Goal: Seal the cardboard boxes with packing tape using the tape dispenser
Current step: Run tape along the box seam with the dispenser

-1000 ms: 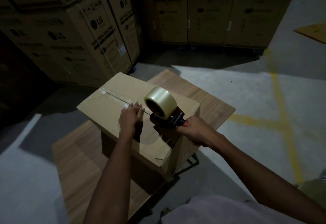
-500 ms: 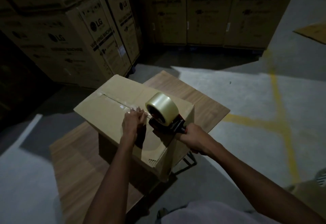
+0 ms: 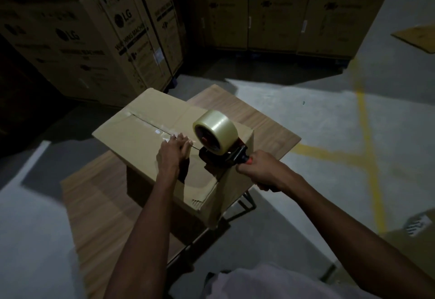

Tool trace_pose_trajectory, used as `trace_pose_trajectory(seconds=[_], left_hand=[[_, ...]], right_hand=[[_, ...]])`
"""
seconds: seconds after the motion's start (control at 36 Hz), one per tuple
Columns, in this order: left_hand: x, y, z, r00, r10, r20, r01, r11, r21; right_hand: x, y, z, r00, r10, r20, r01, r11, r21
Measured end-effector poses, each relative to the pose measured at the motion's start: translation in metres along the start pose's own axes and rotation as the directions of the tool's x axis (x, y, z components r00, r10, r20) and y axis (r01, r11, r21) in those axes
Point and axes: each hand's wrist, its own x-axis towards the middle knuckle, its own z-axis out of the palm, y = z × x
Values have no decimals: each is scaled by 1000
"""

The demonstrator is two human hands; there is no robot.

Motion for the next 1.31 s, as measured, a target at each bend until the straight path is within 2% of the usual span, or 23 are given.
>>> trace_pose_trajectory(seconds=[0.19,0.28,0.36,0.47,0.58,0.69,0.89,1.03,1.11,1.22,1.31], left_hand=[[-1,-2,4,1000,16,-5,-16,1000,-6],[-2,0,5,999,38,13,-39,998,47],[-4,8,4,997,71,36,-74,992,98],[-15,21,6,986,137,91,-145,985,89],[-23,31,5,994,68,89,-61,995,-79],[-27,35,3,1000,9,-6,-10,984,-176],[-27,36,3,999,-10,-37,5,990,-139],[-31,40,2,995,-18,-97,7,994,-110],[-36,44,1,993,-9,-116,-2,996,-93],[-43,53,0,997,-13,-81,10,999,-32],[-54,61,6,999,16,-47,-19,997,-80]], right_hand=[[-18,11,5,998,41,-42,-39,998,55],[-22,10,10,996,69,-62,-66,997,37],[-24,8,13,994,85,-74,-85,996,7],[-25,9,17,989,124,-78,-119,991,59],[-23,12,19,987,140,-84,-129,984,124],[-24,13,22,984,158,-79,-148,982,121],[-28,1,3,997,63,-49,-62,998,16],[-41,16,-10,992,124,-27,-123,992,30],[-48,29,-4,987,143,-67,-136,986,97],[-50,42,7,989,128,-68,-123,990,72],[-50,46,9,990,106,-97,-104,994,21]])
